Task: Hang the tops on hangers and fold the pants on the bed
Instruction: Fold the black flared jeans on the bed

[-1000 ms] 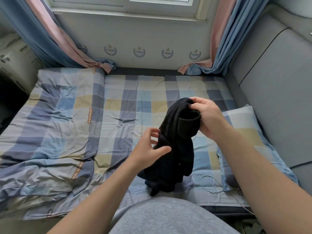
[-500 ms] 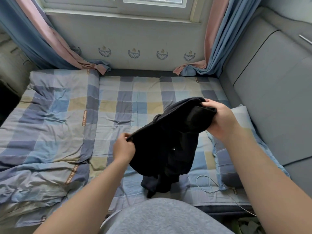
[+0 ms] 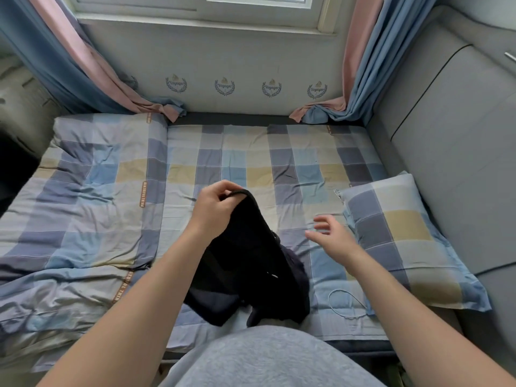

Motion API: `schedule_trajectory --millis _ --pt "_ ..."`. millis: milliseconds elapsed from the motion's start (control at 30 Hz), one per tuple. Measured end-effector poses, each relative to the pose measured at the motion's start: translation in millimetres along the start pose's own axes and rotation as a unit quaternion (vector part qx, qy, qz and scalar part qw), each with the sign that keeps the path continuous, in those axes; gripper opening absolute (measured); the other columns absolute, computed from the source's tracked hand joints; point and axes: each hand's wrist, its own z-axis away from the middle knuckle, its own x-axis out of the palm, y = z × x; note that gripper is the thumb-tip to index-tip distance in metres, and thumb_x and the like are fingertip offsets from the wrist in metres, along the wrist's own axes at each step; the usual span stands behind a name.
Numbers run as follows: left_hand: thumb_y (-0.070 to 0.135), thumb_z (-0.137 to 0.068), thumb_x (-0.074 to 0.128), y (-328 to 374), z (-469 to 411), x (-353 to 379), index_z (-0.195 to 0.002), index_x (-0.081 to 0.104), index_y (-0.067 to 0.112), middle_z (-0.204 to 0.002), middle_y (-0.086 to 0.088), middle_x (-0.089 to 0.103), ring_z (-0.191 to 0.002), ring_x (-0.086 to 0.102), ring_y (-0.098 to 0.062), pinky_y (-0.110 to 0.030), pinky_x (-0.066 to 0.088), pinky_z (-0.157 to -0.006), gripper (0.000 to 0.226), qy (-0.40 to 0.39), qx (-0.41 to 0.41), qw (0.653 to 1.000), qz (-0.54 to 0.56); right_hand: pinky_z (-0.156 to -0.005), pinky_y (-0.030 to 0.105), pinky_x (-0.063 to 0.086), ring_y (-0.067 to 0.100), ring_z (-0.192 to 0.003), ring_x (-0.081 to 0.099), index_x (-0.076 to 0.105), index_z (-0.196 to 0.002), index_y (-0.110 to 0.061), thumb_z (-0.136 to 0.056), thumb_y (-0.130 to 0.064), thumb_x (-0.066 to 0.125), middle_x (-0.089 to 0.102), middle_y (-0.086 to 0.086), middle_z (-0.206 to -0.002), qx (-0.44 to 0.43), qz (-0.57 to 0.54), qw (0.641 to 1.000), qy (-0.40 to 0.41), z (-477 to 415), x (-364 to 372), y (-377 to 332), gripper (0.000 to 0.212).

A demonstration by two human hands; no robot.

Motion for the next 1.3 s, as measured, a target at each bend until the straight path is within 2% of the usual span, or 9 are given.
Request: schedule_trajectory --millis 167,300,500,600,733,867,967,1100,1300 --pt "0.007 -0.09 0.069 22.9 4.4 -7.1 -0.092 0.077 0.022 -0.082 0.002 0.073 -0.081 0.069 -0.02 -0.042 0.057 -0.08 0.018 -0.113 0.073 0.987 -0.087 -0.093 0.013 0.036 -0.002 -0.13 0.043 0.044 -0.138 -0.042 -0.075 -0.054 0.073 0.05 -0.019 -0.139 -0.2 0.038 0.971 -0.128 12.7 48.0 -61.1 0.07" --pt "0.007 -0.089 0.07 23.9 4.4 -26.8 -0.087 0.077 0.027 -0.082 0.008 0.074 -0.08 0.069 -0.011 -0.026 0.057 -0.076 0.021 -0.147 0.087 0.981 -0.09 -0.08 0.03 0.051 0.013 -0.098 0.063 0.061 -0.112 -0.029 -0.093 -0.028 0.062 0.069 -0.006 -0.102 -0.256 0.135 0.954 -0.076 3.7 65.5 -82.9 0.019" --pt "0.017 -0.089 0.071 -5.3 2.1 -30.9 -0.107 0.066 0.028 -0.106 0.005 0.065 -0.098 0.06 -0.012 -0.023 0.047 -0.084 0.021 0.012 0.047 0.982 -0.184 -0.053 0.029 0.036 0.01 -0.056 0.048 0.05 -0.068 -0.021 -0.098 -0.028 0.054 0.052 -0.006 -0.062 -0.229 0.182 0.955 -0.044 -8.7 62.8 -99.3 0.031" --pt "0.03 -0.085 0.076 -24.0 10.1 -18.4 -0.12 0.052 0.023 -0.116 0.001 0.053 -0.107 0.052 -0.02 -0.036 0.046 -0.088 0.043 0.025 -0.048 0.979 -0.194 -0.052 0.029 0.029 0.013 -0.054 0.038 0.039 -0.063 -0.018 -0.098 -0.02 0.053 0.039 -0.005 -0.058 -0.141 0.049 0.989 0.008 -16.5 60.3 -101.3 0.038" --pt "0.059 -0.082 0.071 -50.9 31.4 2.2 -0.095 0.045 0.017 -0.089 0.0 0.052 -0.072 0.053 -0.013 -0.03 0.04 -0.062 0.05 -0.049 -0.243 0.959 -0.14 -0.063 0.036 0.042 0.025 -0.074 0.05 0.051 -0.083 -0.011 -0.096 -0.017 0.051 0.048 0.01 -0.078 0.002 -0.174 0.984 0.047 -21.8 52.4 -101.0 0.014" --pt "0.083 -0.079 0.051 -61.8 57.9 19.6 -0.079 0.055 0.011 -0.055 0.0 0.049 -0.041 0.05 -0.015 -0.019 0.036 -0.044 0.073 -0.188 -0.47 0.862 -0.013 -0.07 0.04 0.054 0.029 -0.081 0.057 0.054 -0.093 -0.007 -0.095 -0.013 0.051 0.052 0.011 -0.085 0.059 -0.305 0.949 0.057 -17.1 43.7 -98.0 0.007" --pt "0.097 -0.072 0.029 -69.6 64.4 23.9 -0.102 0.068 0.004 -0.08 -0.004 0.075 -0.068 0.072 -0.021 -0.022 0.05 -0.053 0.105 -0.309 -0.521 0.794 0.053 -0.071 0.043 0.059 0.029 -0.074 0.063 0.055 -0.088 -0.005 -0.094 -0.008 0.048 0.055 0.012 -0.076 0.051 -0.344 0.936 0.051 -4.8 43.9 -96.5 0.01" --pt "0.068 -0.095 0.034 -68.1 63.6 36.7 -0.135 0.052 0.003 -0.116 -0.014 0.073 -0.085 0.075 -0.022 -0.03 0.06 -0.066 0.078 -0.291 -0.568 0.728 0.252 -0.074 0.046 0.059 0.032 -0.076 0.062 0.054 -0.105 -0.001 -0.092 0.0 0.042 0.054 0.016 -0.084 0.04 -0.388 0.92 0.028 11.8 52.5 -89.5 0.018" --pt "0.002 -0.101 0.046 -67.9 47.7 54.7 -0.125 0.058 0.0 -0.089 -0.021 0.069 -0.075 0.068 -0.03 -0.044 0.058 -0.067 0.027 0.014 -0.504 0.723 0.472 -0.055 0.035 0.058 0.028 -0.082 0.067 0.056 -0.118 -0.007 -0.1 -0.007 0.046 0.068 0.018 -0.104 0.053 -0.394 0.912 0.1 13.2 45.8 -68.1 0.021"
